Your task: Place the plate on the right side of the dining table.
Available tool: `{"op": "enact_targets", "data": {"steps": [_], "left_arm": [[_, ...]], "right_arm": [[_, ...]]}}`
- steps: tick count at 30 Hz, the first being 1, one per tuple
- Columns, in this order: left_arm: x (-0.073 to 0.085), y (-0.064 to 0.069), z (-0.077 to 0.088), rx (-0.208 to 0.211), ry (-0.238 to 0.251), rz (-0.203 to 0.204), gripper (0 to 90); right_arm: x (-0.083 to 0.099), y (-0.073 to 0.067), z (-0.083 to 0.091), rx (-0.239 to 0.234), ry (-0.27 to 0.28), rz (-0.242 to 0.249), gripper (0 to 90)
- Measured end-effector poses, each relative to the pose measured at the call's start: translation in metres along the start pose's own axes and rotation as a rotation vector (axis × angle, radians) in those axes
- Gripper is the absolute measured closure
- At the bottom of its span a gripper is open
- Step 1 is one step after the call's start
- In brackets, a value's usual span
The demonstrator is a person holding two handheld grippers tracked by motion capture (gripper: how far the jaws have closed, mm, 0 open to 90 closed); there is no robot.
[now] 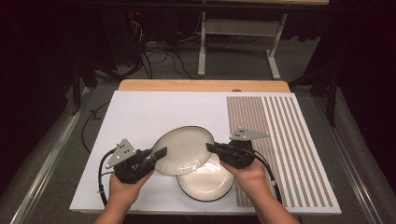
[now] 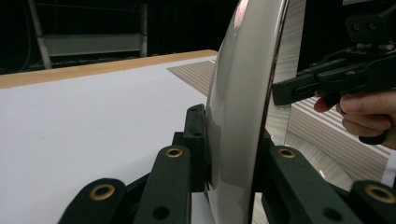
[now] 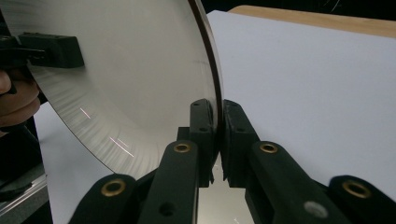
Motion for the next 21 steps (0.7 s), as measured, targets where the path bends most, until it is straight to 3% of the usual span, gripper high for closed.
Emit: {"op": "enact_targets", "data": {"steps": [8,21], "left_arm": [[-0.011,0.011,-0.024,0.058,-0.018,0.023,76.8],[-0.031,0.043,-0.083,0.105,-0.116,-0.033,76.8]], "right_arm": [[0.000,0.011,0.027,0.034,0.026,-0.005,87.2],[0.018,0.046,0.076,0.119,0.054,-0.047,87.3]]}}
Point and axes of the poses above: each handheld gripper's, and its own axes: z roughly backward along the jaws, x roughly out of its underside, y roughly to its right, the point moved 1 cm from there along -z, roughly forward along the jaws, and after that the axes turned 12 degrees about z, right-handed, at the moved point
